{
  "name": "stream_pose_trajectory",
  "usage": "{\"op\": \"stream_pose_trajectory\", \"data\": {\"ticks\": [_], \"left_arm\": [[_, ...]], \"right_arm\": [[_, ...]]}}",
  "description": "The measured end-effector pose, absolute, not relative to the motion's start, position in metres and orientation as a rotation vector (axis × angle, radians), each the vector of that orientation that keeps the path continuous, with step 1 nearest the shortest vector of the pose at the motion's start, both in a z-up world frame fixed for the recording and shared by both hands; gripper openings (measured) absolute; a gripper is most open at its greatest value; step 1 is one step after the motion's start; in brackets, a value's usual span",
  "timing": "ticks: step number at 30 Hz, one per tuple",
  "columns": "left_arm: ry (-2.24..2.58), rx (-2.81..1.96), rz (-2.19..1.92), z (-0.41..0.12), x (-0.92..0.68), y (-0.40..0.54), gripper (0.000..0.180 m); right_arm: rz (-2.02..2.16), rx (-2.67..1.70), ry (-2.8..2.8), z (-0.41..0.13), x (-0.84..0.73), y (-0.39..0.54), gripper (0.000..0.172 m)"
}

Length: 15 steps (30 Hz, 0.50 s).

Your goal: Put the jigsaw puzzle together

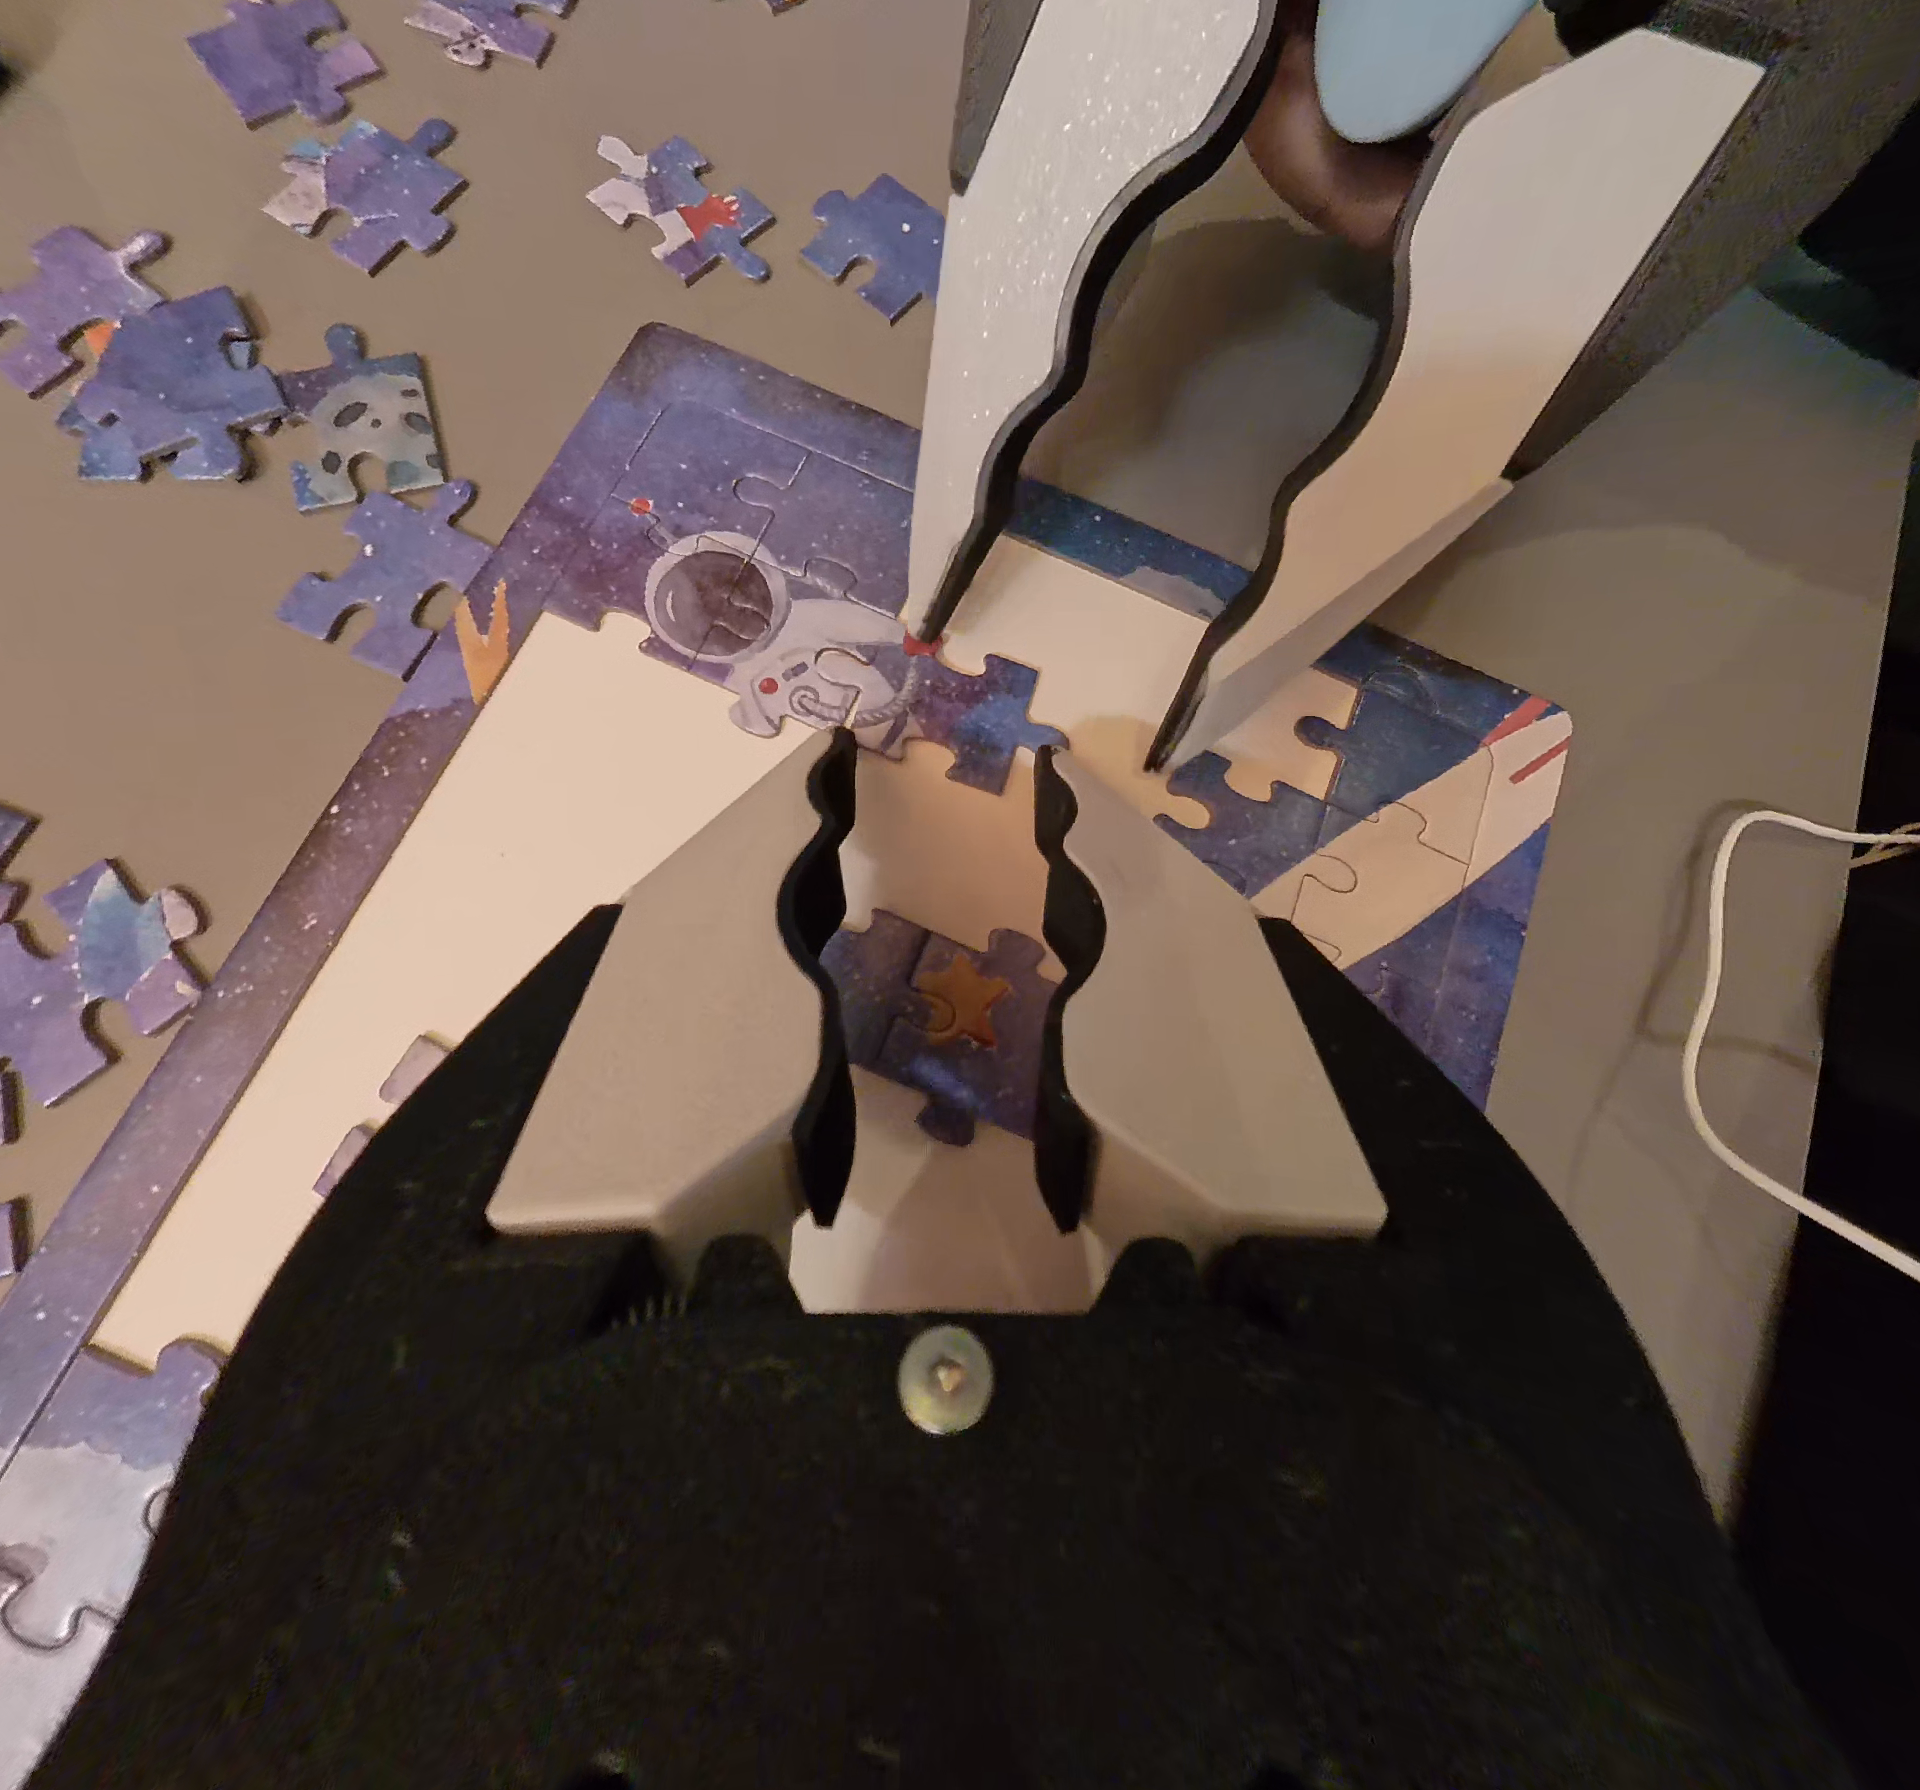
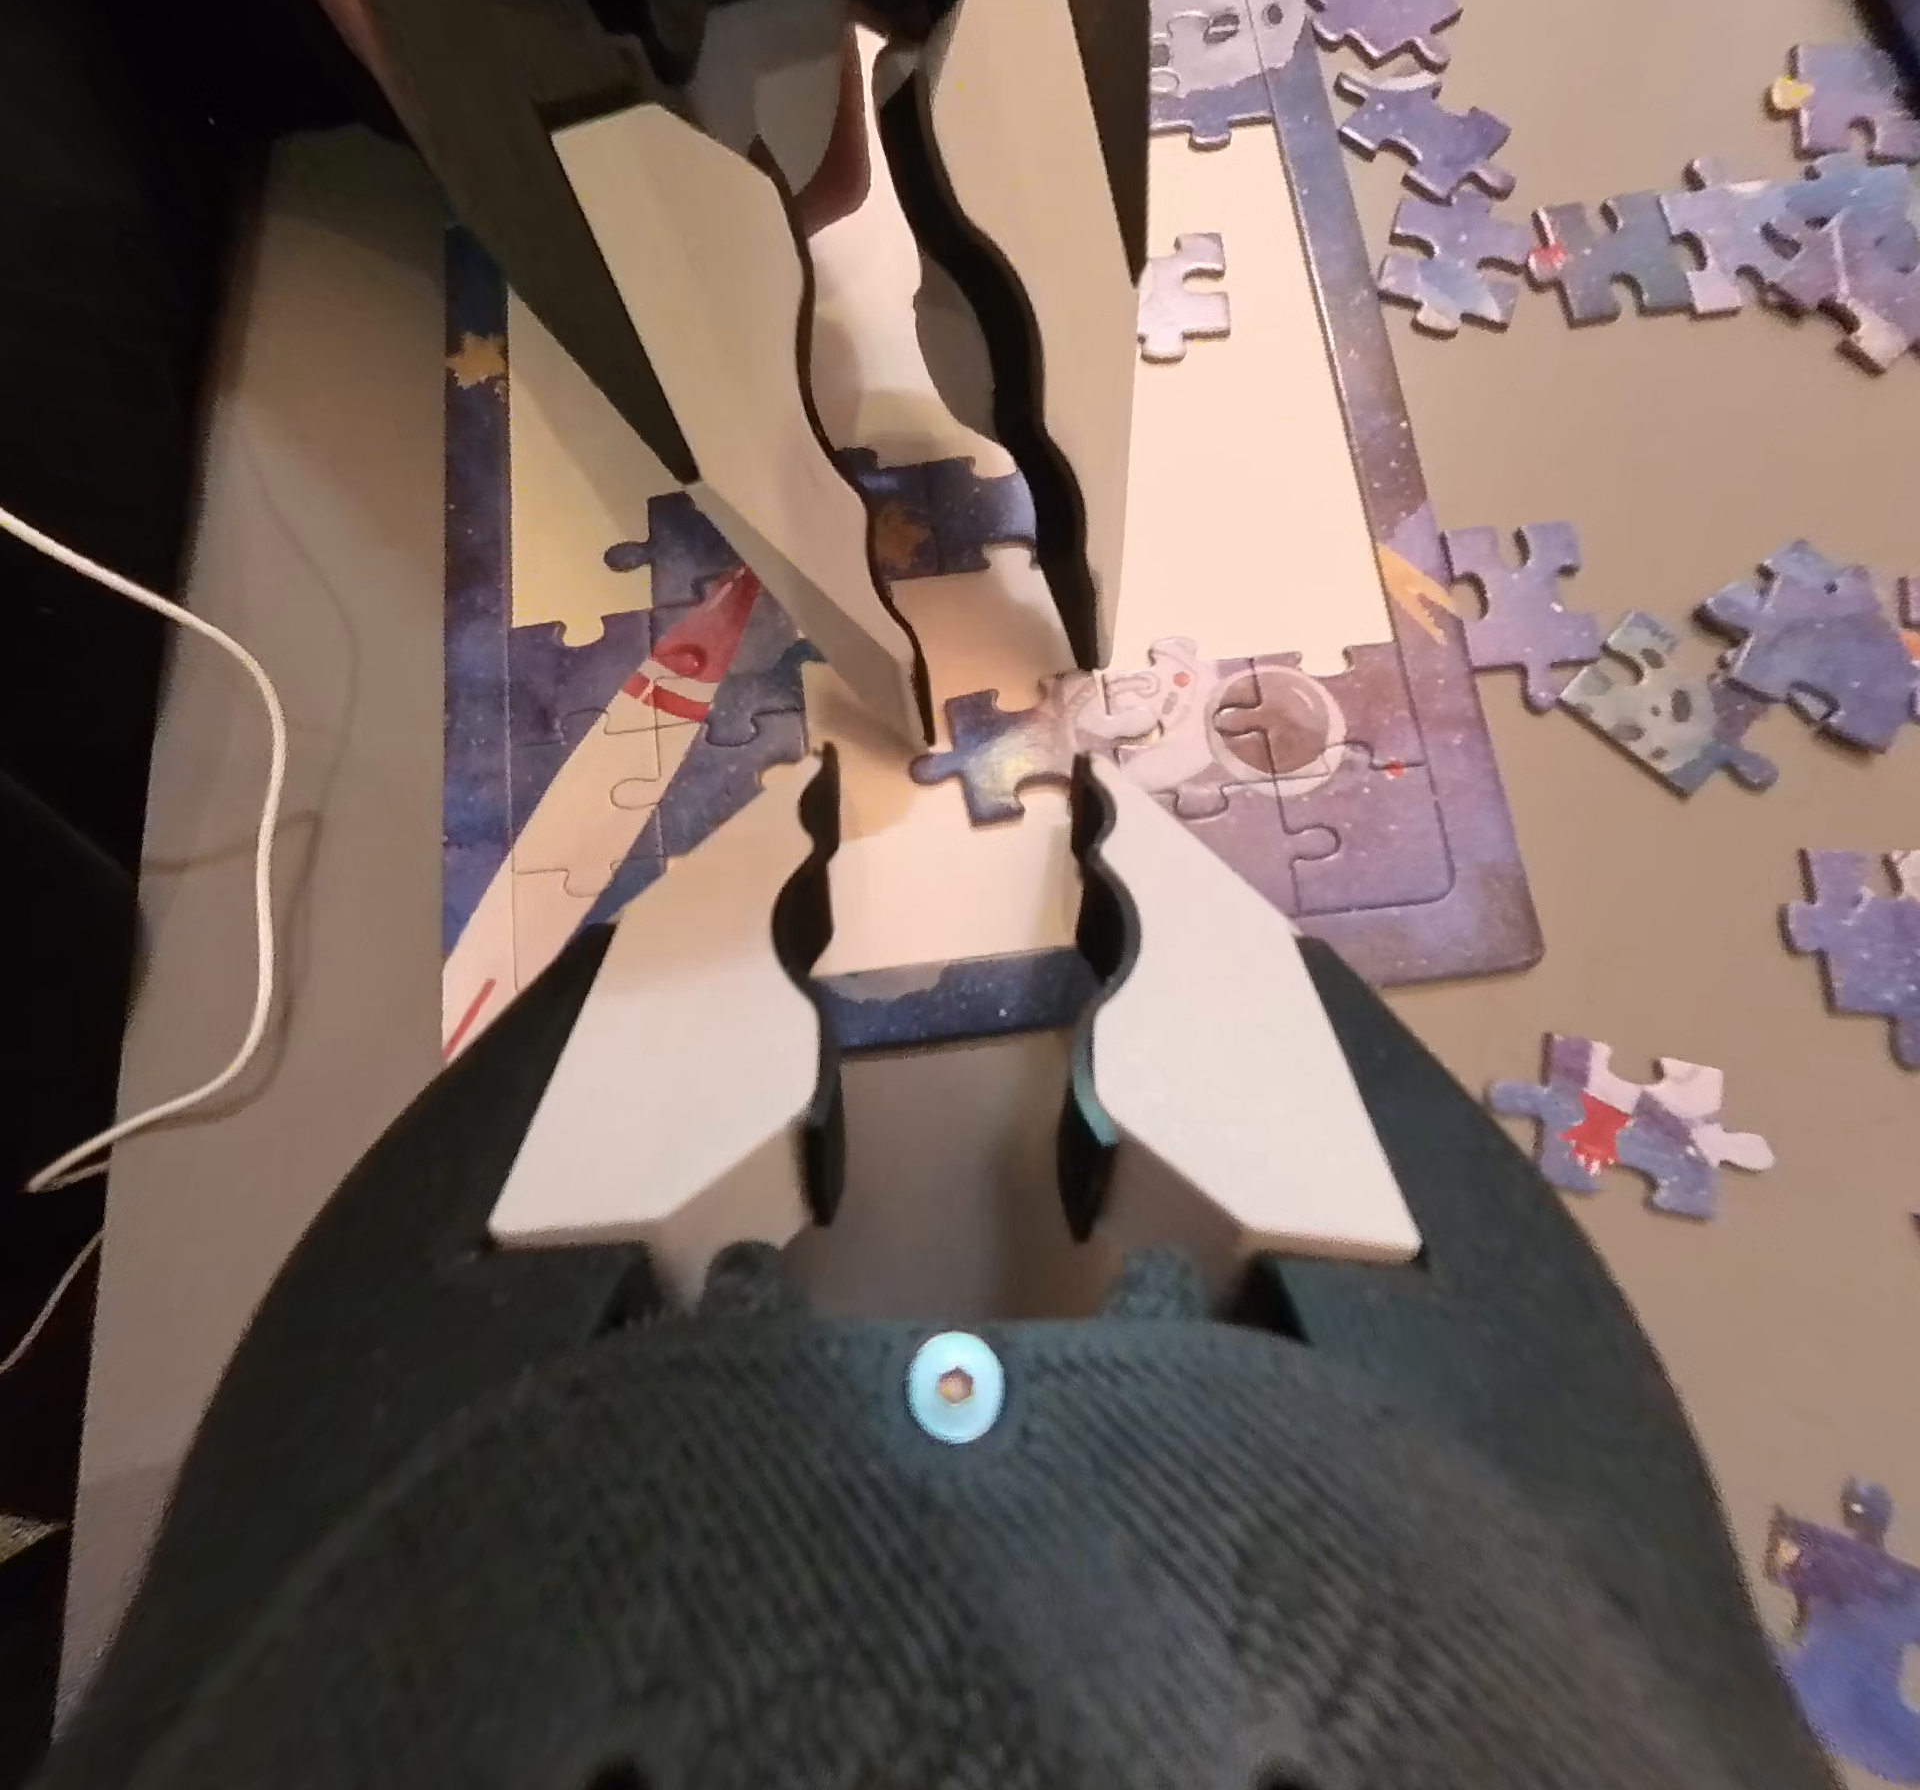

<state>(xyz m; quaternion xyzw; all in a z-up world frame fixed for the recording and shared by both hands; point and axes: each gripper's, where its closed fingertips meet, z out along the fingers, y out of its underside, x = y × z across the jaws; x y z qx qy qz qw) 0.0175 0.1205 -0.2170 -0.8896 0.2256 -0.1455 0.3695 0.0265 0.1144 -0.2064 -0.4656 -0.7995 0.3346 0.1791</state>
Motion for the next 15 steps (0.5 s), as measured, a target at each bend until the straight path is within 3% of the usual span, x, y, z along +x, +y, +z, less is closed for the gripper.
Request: {"op": "stream_pose_trajectory", "data": {"ticks": [15], "left_arm": [[0.546,-2.257,-0.346,-0.211,0.01,0.123,0.033]], "right_arm": [[1.166,-1.306,-1.847,-0.175,0.009,0.146,0.038]]}}
